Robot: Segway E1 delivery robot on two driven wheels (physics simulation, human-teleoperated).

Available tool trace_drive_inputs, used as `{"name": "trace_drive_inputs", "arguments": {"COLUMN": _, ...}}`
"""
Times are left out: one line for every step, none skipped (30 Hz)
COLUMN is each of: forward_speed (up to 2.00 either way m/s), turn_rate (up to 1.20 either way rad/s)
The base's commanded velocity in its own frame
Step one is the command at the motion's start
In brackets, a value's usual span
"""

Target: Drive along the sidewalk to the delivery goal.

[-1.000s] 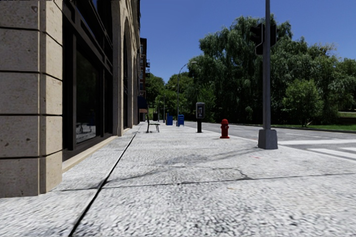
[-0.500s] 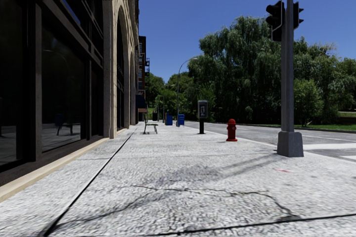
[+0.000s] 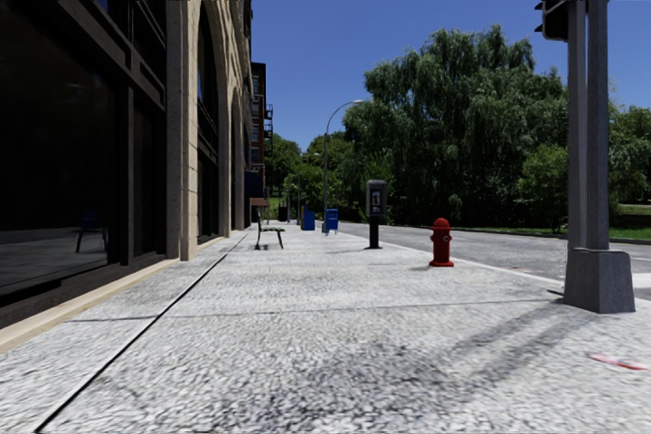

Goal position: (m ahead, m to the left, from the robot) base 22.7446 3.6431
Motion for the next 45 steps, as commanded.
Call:
{"name": "trace_drive_inputs", "arguments": {"forward_speed": 2.0, "turn_rate": 0.0}}
{"name": "trace_drive_inputs", "arguments": {"forward_speed": 2.0, "turn_rate": 0.0}}
{"name": "trace_drive_inputs", "arguments": {"forward_speed": 2.0, "turn_rate": 0.0}}
{"name": "trace_drive_inputs", "arguments": {"forward_speed": 2.0, "turn_rate": 0.0}}
{"name": "trace_drive_inputs", "arguments": {"forward_speed": 2.0, "turn_rate": 0.0}}
{"name": "trace_drive_inputs", "arguments": {"forward_speed": 2.0, "turn_rate": 0.0}}
{"name": "trace_drive_inputs", "arguments": {"forward_speed": 2.0, "turn_rate": 0.0}}
{"name": "trace_drive_inputs", "arguments": {"forward_speed": 2.0, "turn_rate": 0.0}}
{"name": "trace_drive_inputs", "arguments": {"forward_speed": 2.0, "turn_rate": 0.0}}
{"name": "trace_drive_inputs", "arguments": {"forward_speed": 2.0, "turn_rate": 0.0}}
{"name": "trace_drive_inputs", "arguments": {"forward_speed": 2.0, "turn_rate": 0.0}}
{"name": "trace_drive_inputs", "arguments": {"forward_speed": 2.0, "turn_rate": 0.0}}
{"name": "trace_drive_inputs", "arguments": {"forward_speed": 2.0, "turn_rate": 0.0}}
{"name": "trace_drive_inputs", "arguments": {"forward_speed": 2.0, "turn_rate": 0.0}}
{"name": "trace_drive_inputs", "arguments": {"forward_speed": 2.0, "turn_rate": 0.0}}
{"name": "trace_drive_inputs", "arguments": {"forward_speed": 2.0, "turn_rate": 0.0}}
{"name": "trace_drive_inputs", "arguments": {"forward_speed": 2.0, "turn_rate": 0.0}}
{"name": "trace_drive_inputs", "arguments": {"forward_speed": 2.0, "turn_rate": 0.0}}
{"name": "trace_drive_inputs", "arguments": {"forward_speed": 2.0, "turn_rate": 0.0}}
{"name": "trace_drive_inputs", "arguments": {"forward_speed": 2.0, "turn_rate": 0.0}}
{"name": "trace_drive_inputs", "arguments": {"forward_speed": 2.0, "turn_rate": 0.0}}
{"name": "trace_drive_inputs", "arguments": {"forward_speed": 2.0, "turn_rate": 0.0}}
{"name": "trace_drive_inputs", "arguments": {"forward_speed": 2.0, "turn_rate": 0.0}}
{"name": "trace_drive_inputs", "arguments": {"forward_speed": 2.0, "turn_rate": 0.0}}
{"name": "trace_drive_inputs", "arguments": {"forward_speed": 2.0, "turn_rate": 0.0}}
{"name": "trace_drive_inputs", "arguments": {"forward_speed": 2.0, "turn_rate": 0.0}}
{"name": "trace_drive_inputs", "arguments": {"forward_speed": 2.0, "turn_rate": 0.0}}
{"name": "trace_drive_inputs", "arguments": {"forward_speed": 2.0, "turn_rate": 0.0}}
{"name": "trace_drive_inputs", "arguments": {"forward_speed": 2.0, "turn_rate": 0.0}}
{"name": "trace_drive_inputs", "arguments": {"forward_speed": 2.0, "turn_rate": 0.0}}
{"name": "trace_drive_inputs", "arguments": {"forward_speed": 2.0, "turn_rate": 0.0}}
{"name": "trace_drive_inputs", "arguments": {"forward_speed": 2.0, "turn_rate": 0.0}}
{"name": "trace_drive_inputs", "arguments": {"forward_speed": 2.0, "turn_rate": 0.0}}
{"name": "trace_drive_inputs", "arguments": {"forward_speed": 2.0, "turn_rate": 0.0}}
{"name": "trace_drive_inputs", "arguments": {"forward_speed": 2.0, "turn_rate": 0.0}}
{"name": "trace_drive_inputs", "arguments": {"forward_speed": 2.0, "turn_rate": 0.0}}
{"name": "trace_drive_inputs", "arguments": {"forward_speed": 2.0, "turn_rate": 0.0}}
{"name": "trace_drive_inputs", "arguments": {"forward_speed": 2.0, "turn_rate": 0.0}}
{"name": "trace_drive_inputs", "arguments": {"forward_speed": 2.0, "turn_rate": 0.0}}
{"name": "trace_drive_inputs", "arguments": {"forward_speed": 2.0, "turn_rate": 0.0}}
{"name": "trace_drive_inputs", "arguments": {"forward_speed": 2.0, "turn_rate": 0.0}}
{"name": "trace_drive_inputs", "arguments": {"forward_speed": 2.0, "turn_rate": 0.0}}
{"name": "trace_drive_inputs", "arguments": {"forward_speed": 2.0, "turn_rate": 0.0}}
{"name": "trace_drive_inputs", "arguments": {"forward_speed": 2.0, "turn_rate": 0.0}}
{"name": "trace_drive_inputs", "arguments": {"forward_speed": 2.0, "turn_rate": 0.0}}
